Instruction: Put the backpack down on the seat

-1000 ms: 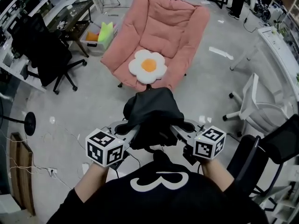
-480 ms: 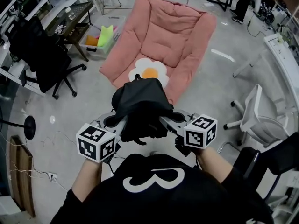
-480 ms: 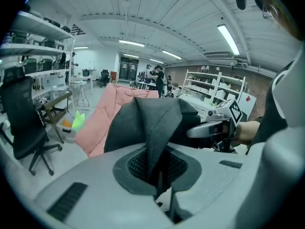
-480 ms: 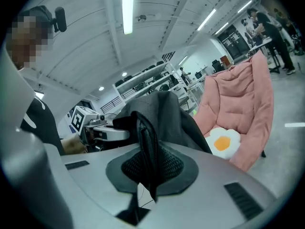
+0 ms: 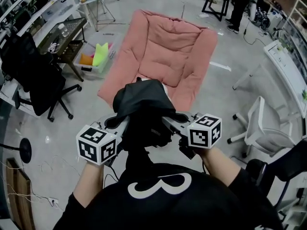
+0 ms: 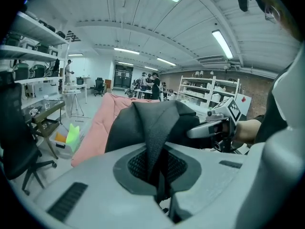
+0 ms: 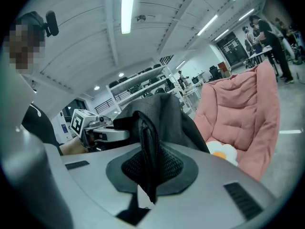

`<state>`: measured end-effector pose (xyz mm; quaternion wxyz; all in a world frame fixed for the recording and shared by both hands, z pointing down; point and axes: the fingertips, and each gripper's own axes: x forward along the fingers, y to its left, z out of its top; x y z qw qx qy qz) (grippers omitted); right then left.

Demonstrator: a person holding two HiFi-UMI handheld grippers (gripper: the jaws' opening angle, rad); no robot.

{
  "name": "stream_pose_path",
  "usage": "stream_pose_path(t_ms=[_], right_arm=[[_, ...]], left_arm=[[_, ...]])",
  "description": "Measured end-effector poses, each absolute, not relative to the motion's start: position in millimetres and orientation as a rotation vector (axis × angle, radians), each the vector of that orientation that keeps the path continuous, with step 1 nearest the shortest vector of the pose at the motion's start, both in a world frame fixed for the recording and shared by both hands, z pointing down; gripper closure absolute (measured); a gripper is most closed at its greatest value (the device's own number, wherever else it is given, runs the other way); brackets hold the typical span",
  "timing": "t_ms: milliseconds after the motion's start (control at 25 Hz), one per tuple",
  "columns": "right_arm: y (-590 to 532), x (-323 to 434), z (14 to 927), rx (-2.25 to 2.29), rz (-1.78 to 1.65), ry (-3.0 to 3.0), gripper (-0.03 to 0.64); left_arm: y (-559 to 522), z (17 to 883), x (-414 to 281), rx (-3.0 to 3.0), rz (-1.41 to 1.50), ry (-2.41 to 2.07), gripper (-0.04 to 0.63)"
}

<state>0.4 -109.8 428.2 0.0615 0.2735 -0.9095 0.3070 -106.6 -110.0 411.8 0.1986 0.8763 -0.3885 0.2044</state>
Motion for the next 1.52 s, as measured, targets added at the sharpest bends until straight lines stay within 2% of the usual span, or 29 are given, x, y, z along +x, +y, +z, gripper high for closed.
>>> stream_pose_path(t_ms=[800, 1520], right_arm=[[-380, 14, 476, 1.401, 1.160, -2.435, 0.597], [-519, 75, 560, 1.681, 1.124, -2.242, 0.597]], left_arm=[[-425, 464, -86, 2.523, 0.697, -0.538, 0.581], [-580, 554, -19, 2.583, 0.801, -0.353, 0.580]])
